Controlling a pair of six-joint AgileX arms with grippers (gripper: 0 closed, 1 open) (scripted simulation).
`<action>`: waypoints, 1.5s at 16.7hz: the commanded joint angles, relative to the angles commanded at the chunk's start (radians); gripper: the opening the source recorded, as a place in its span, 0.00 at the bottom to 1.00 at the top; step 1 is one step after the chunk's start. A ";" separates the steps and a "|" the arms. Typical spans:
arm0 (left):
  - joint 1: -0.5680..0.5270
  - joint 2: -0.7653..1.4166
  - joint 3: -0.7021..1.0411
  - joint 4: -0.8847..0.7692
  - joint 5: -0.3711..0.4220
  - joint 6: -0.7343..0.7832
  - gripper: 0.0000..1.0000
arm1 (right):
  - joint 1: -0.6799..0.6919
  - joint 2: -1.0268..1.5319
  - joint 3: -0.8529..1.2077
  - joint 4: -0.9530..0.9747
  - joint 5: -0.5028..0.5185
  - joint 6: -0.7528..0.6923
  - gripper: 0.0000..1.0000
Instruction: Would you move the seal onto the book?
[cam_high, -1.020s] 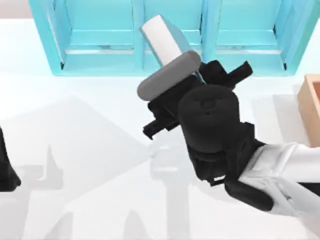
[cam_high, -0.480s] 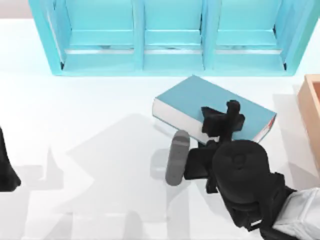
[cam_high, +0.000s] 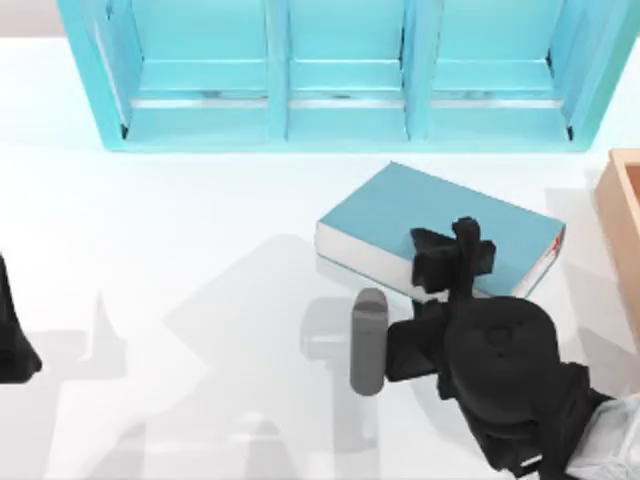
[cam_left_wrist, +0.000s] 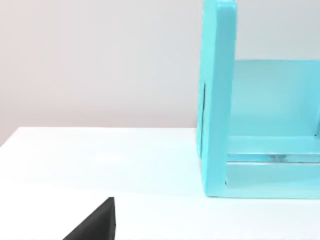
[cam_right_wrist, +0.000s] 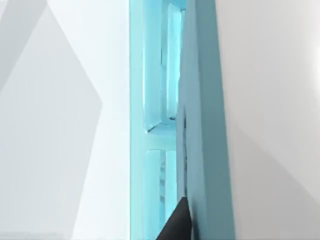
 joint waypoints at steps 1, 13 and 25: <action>0.000 0.000 0.000 0.000 0.000 0.000 1.00 | 0.002 0.009 -0.002 -0.003 0.000 0.007 0.00; 0.000 0.000 0.000 0.000 0.000 0.000 1.00 | 0.010 0.015 -0.015 0.020 0.013 0.010 0.00; 0.000 0.000 0.000 0.000 0.000 0.000 1.00 | 0.010 0.142 -0.044 0.173 0.014 0.011 0.08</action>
